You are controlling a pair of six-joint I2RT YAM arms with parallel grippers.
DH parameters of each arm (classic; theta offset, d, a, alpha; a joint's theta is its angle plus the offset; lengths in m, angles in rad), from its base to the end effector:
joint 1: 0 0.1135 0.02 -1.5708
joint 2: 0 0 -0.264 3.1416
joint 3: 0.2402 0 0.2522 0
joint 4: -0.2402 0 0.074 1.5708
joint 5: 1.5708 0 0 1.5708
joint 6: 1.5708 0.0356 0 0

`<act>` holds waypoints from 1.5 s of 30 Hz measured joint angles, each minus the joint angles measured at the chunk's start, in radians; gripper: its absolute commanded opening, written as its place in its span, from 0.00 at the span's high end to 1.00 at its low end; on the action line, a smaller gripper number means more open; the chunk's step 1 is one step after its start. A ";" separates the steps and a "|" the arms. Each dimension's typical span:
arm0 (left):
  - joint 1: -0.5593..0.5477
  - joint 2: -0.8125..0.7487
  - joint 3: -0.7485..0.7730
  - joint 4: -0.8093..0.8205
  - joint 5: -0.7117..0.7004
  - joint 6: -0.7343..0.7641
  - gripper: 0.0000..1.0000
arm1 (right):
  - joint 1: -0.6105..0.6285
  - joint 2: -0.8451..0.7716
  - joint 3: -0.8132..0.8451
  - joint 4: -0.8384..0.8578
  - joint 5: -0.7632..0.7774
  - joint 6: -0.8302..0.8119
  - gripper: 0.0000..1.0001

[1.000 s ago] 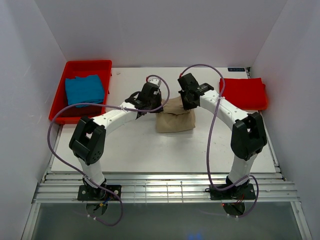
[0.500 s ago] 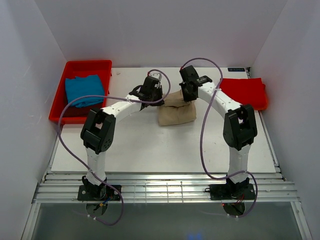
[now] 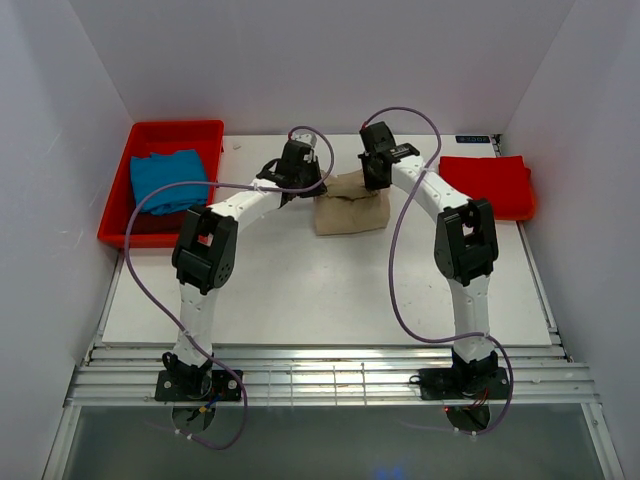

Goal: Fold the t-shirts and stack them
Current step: Fold the tshirt, then neatly place the folded tshirt to the corner

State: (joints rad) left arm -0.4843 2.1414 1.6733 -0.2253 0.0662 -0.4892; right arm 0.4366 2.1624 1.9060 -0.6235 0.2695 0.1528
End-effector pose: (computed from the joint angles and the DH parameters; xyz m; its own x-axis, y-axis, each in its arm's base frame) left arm 0.4348 -0.2314 0.2087 -0.7388 -0.1412 -0.6590 0.1840 0.8984 -0.3987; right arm 0.4466 0.1979 0.2451 -0.7289 -0.1782 -0.6610 -0.1446 0.9838 -0.1058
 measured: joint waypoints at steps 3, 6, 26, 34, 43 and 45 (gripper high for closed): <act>0.005 0.006 0.023 0.041 -0.042 -0.018 0.51 | -0.010 0.004 0.019 0.047 0.025 0.031 0.78; 0.008 0.008 0.051 0.101 -0.111 -0.034 0.33 | -0.026 0.004 0.023 0.133 0.060 0.069 0.42; -0.007 -0.059 -0.031 0.201 0.076 -0.077 0.32 | -0.057 -0.241 -0.238 0.429 -0.125 0.069 0.03; -0.023 0.051 0.034 0.156 0.158 -0.067 0.32 | -0.132 -0.183 -0.295 0.380 -0.299 0.107 0.10; -0.023 0.175 0.066 0.106 0.156 -0.049 0.33 | -0.238 -0.090 -0.294 0.341 -0.439 0.117 0.10; -0.022 0.175 0.059 0.114 0.157 -0.048 0.33 | -0.256 -0.053 -0.290 0.333 -0.464 0.117 0.10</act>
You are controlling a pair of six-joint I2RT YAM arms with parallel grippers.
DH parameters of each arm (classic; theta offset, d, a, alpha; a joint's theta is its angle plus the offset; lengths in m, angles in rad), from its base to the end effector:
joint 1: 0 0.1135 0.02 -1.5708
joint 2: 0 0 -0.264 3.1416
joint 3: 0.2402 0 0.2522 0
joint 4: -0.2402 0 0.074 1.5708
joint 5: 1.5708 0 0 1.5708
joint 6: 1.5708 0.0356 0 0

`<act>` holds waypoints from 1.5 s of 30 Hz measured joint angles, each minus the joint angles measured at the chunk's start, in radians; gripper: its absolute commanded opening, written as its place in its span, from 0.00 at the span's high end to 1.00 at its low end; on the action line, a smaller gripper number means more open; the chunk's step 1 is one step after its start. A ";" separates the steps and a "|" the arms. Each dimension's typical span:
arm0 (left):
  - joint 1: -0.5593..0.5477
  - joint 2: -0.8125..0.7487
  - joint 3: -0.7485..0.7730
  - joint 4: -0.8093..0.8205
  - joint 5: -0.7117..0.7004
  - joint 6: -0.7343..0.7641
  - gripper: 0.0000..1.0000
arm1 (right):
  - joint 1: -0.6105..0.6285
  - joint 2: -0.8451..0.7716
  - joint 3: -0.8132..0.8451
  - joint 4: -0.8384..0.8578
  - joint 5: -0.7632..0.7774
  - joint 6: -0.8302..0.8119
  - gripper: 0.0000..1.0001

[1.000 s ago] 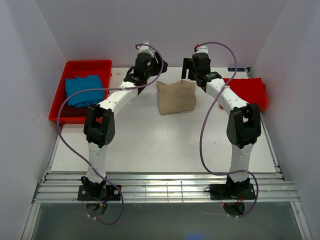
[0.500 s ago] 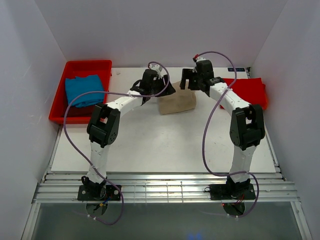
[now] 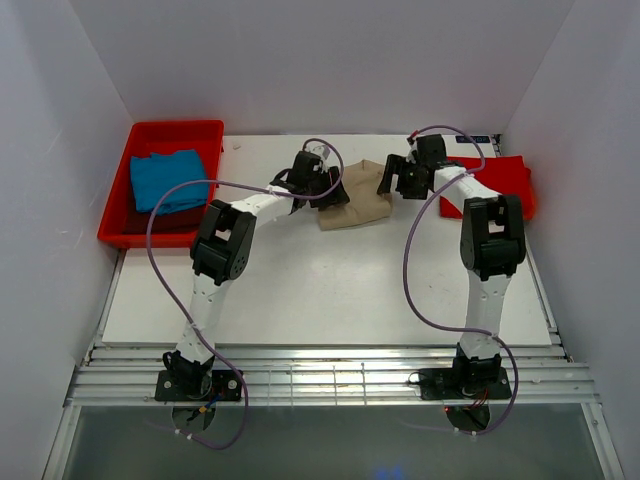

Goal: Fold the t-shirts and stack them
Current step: Neatly place the folded tshirt to the corner

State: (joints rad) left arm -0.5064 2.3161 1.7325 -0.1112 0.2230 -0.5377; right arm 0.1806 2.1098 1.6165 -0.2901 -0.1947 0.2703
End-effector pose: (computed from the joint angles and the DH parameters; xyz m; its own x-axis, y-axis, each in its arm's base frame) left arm 0.4509 -0.2591 0.1530 -0.7992 -0.1279 -0.5873 0.2471 0.8208 -0.5151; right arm 0.4679 0.0924 0.2000 -0.7521 0.1290 -0.6463 -0.1144 0.9402 0.3208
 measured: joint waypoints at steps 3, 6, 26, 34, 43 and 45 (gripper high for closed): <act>0.000 -0.003 -0.020 0.024 0.000 0.003 0.33 | -0.021 0.059 0.007 -0.008 -0.040 0.002 0.10; 0.000 -0.008 -0.041 0.050 0.000 0.006 0.34 | -0.039 0.077 0.030 -0.002 -0.090 0.009 0.10; 0.000 -0.012 -0.053 0.071 0.002 0.017 0.34 | -0.041 0.153 0.084 0.048 -0.284 0.044 0.10; 0.000 -0.016 -0.058 0.071 0.002 0.017 0.34 | 0.026 0.203 0.163 0.050 -0.273 0.041 0.10; 0.000 -0.022 -0.071 0.079 0.002 0.017 0.35 | 0.069 0.219 0.201 0.004 -0.174 0.016 0.57; 0.000 -0.022 -0.071 0.081 0.003 0.017 0.35 | 0.073 0.227 0.202 -0.019 -0.144 0.005 0.92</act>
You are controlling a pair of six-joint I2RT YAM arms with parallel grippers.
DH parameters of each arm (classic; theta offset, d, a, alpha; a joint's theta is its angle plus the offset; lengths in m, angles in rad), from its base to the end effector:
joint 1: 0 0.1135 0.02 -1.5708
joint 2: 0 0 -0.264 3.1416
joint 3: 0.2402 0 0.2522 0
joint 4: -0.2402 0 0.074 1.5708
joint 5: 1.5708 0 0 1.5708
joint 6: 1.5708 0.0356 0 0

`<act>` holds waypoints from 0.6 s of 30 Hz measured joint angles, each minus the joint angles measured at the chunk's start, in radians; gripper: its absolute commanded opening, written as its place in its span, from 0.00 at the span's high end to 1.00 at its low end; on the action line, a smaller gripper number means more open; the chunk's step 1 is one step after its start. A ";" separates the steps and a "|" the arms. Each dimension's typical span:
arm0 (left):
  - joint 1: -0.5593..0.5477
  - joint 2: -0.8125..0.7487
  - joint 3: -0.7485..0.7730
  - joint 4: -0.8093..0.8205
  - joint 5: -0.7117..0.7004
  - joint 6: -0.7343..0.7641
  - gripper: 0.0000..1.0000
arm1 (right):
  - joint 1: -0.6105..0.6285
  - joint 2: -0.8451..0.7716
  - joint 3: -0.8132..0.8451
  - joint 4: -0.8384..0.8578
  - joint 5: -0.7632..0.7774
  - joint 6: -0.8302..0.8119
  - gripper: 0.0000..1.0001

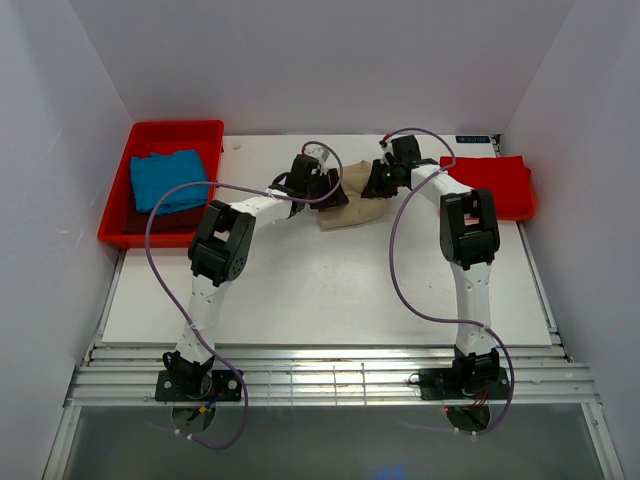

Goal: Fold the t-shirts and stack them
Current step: Neatly place the folded tshirt to the corner

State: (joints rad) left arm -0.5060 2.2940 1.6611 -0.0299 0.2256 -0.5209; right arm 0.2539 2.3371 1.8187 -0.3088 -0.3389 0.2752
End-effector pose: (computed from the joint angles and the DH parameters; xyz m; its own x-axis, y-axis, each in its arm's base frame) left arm 0.4452 -0.2558 0.1480 -0.7787 -0.1230 -0.6152 0.2757 0.8137 -0.5117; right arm 0.4988 0.1417 0.1553 -0.8092 0.0548 -0.5850 -0.2440 0.8744 0.4194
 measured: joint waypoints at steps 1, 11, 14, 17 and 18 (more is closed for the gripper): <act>0.000 0.000 0.000 0.001 0.000 0.000 0.35 | 0.005 0.002 0.005 -0.012 0.017 0.006 0.92; 0.001 -0.049 -0.033 -0.037 -0.006 0.009 0.34 | 0.056 -0.025 0.018 -0.066 0.204 -0.027 0.92; 0.007 -0.109 -0.055 -0.085 -0.008 0.016 0.34 | 0.069 -0.038 0.051 -0.158 0.296 -0.071 0.92; 0.020 -0.238 -0.122 -0.099 -0.007 0.020 0.34 | 0.044 -0.043 0.122 -0.256 0.378 -0.129 0.92; 0.023 -0.280 -0.149 -0.092 -0.007 0.020 0.34 | 0.031 -0.047 0.140 -0.280 0.391 -0.142 0.92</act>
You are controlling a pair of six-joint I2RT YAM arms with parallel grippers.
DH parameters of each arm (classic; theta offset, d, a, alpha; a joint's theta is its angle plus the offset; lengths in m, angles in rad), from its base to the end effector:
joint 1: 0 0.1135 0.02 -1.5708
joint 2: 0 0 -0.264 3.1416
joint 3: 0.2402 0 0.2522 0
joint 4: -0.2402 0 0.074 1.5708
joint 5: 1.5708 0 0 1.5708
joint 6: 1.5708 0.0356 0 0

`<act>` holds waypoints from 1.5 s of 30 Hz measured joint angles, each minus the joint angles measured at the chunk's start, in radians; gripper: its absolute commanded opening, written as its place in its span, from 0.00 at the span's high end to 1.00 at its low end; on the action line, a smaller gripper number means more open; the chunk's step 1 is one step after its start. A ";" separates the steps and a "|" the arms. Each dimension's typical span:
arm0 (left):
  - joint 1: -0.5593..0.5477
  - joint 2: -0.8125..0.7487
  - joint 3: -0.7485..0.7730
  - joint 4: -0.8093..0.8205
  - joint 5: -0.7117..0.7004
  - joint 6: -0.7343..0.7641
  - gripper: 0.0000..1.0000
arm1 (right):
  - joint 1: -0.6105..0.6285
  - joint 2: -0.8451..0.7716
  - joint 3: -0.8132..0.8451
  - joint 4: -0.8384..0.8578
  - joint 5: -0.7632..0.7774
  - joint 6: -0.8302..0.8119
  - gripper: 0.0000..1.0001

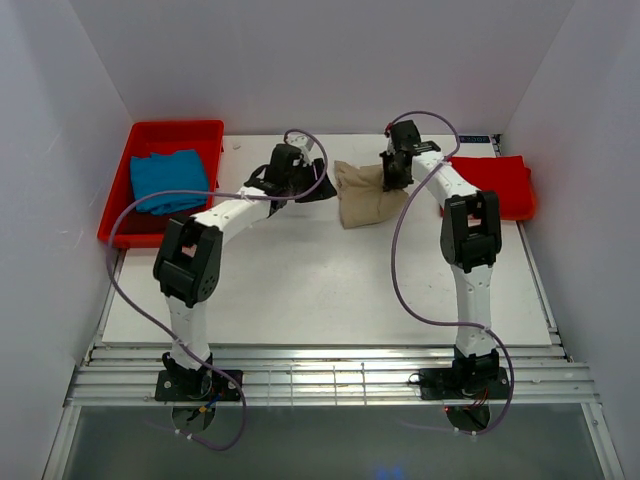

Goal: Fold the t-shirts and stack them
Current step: Neatly place the folded tshirt to the corner

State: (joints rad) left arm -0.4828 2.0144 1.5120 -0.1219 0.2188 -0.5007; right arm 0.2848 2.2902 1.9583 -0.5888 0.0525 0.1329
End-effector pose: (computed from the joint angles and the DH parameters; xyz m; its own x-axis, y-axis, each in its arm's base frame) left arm 0.4084 -0.2228 0.2230 -0.7466 -0.1377 -0.6509 0.2859 0.8170 -0.5008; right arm 0.4913 0.1419 0.2018 -0.7904 -0.0935 -0.6055 -0.1466 0.9884 0.0388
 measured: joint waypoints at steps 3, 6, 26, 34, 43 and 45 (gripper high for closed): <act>0.009 -0.125 -0.093 0.006 0.003 0.000 0.34 | -0.050 -0.026 0.042 -0.055 0.043 -0.043 0.92; 0.011 -0.210 -0.180 0.025 0.004 0.000 0.34 | -0.099 -0.060 0.083 -0.095 0.081 -0.080 0.92; 0.011 -0.286 -0.476 0.026 -0.002 -0.048 0.35 | -0.381 -0.145 0.181 -0.185 0.145 -0.238 0.92; 0.011 -0.296 -0.476 0.024 -0.002 -0.049 0.35 | -0.475 -0.148 0.181 -0.198 0.117 -0.245 0.92; 0.011 -0.338 -0.506 -0.005 -0.022 -0.042 0.34 | -0.476 -0.148 0.181 -0.196 0.150 -0.239 0.10; 0.011 -0.348 -0.506 -0.010 -0.027 -0.038 0.33 | -0.476 -0.149 0.181 -0.195 0.155 -0.235 0.10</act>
State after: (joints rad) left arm -0.4713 1.6669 1.0058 -0.1322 0.1913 -0.5388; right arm -0.1917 2.1414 2.1395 -0.7841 0.2073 -0.1017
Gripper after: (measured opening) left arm 0.662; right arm 0.899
